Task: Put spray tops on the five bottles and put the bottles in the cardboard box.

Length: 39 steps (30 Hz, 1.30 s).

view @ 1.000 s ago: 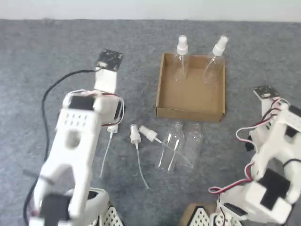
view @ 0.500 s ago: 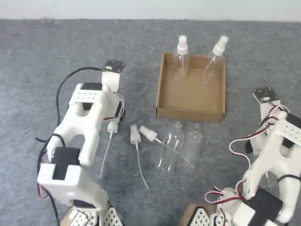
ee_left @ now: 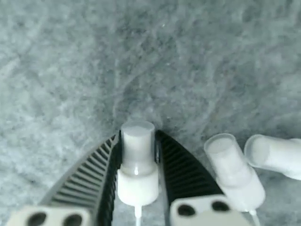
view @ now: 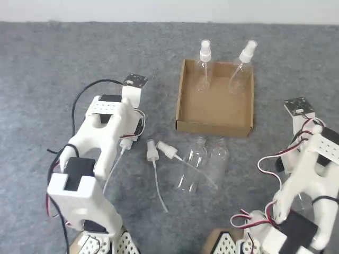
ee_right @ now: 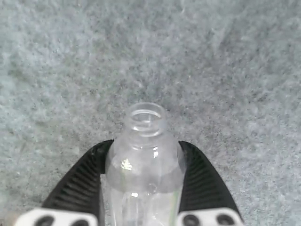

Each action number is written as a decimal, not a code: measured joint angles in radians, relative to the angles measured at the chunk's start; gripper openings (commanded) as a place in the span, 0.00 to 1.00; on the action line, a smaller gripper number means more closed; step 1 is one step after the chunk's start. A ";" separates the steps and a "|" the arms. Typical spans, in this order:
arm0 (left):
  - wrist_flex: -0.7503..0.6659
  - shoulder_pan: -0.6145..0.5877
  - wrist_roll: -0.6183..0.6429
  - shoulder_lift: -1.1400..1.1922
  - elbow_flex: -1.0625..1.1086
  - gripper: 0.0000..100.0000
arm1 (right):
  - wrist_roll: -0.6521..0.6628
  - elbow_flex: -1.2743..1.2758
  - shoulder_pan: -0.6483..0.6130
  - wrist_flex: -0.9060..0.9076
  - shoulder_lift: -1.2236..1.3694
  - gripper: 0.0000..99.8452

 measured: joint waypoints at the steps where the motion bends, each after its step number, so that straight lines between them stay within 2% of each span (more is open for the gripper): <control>1: 0.000 0.000 0.002 0.000 -0.008 0.01 | 0.000 -0.003 -0.002 0.000 0.000 0.01; 5: -0.002 -0.002 0.014 0.002 -0.048 0.01 | -0.040 -0.084 -0.040 0.000 -0.002 0.01; 11: -0.002 0.014 0.068 -0.114 -0.058 0.01 | -0.308 -0.229 -0.216 0.000 -0.080 0.01; 17: 0.063 0.008 0.078 -0.496 -0.058 0.01 | -0.532 -0.258 -0.546 0.000 -0.245 0.01; 23: 0.143 0.009 0.078 -0.942 -0.058 0.01 | -0.628 -0.258 -0.931 -0.020 -0.311 0.01; 27: 0.153 0.006 0.083 -1.192 -0.060 0.01 | -0.690 -0.233 -1.102 -0.101 -0.311 0.01; 32: 0.153 0.008 0.130 -1.376 -0.080 0.01 | -0.707 -0.081 -1.186 -0.265 -0.310 0.01; 39: 0.110 0.014 0.236 -1.410 -0.155 0.01 | -0.707 0.091 -1.195 -0.350 -0.370 0.01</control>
